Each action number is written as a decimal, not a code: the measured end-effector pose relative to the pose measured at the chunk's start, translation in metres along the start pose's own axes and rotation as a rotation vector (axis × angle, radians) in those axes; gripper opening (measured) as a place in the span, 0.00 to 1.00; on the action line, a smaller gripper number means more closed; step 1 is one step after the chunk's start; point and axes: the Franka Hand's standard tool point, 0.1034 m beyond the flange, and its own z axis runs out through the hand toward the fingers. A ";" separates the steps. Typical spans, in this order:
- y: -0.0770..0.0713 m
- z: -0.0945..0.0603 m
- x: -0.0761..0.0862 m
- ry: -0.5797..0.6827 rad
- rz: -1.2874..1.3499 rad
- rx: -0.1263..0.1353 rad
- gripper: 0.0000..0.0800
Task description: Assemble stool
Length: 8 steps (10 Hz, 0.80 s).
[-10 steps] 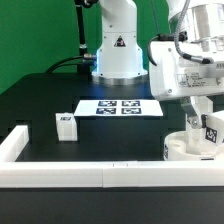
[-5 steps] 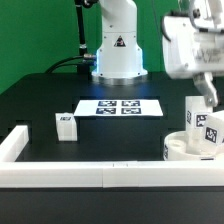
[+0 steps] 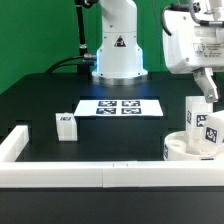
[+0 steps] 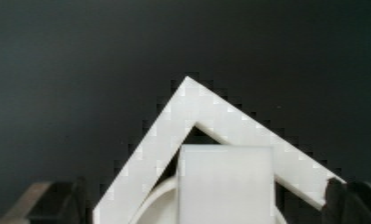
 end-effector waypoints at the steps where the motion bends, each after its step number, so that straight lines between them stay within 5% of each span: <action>1: 0.000 0.000 0.000 0.000 0.000 0.000 0.81; 8: -0.023 -0.016 -0.002 -0.022 -0.396 0.035 0.81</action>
Offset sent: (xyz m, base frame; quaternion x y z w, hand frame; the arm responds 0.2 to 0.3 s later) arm -0.0051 -0.0056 0.0069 -0.0226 -0.0593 -0.1542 0.9860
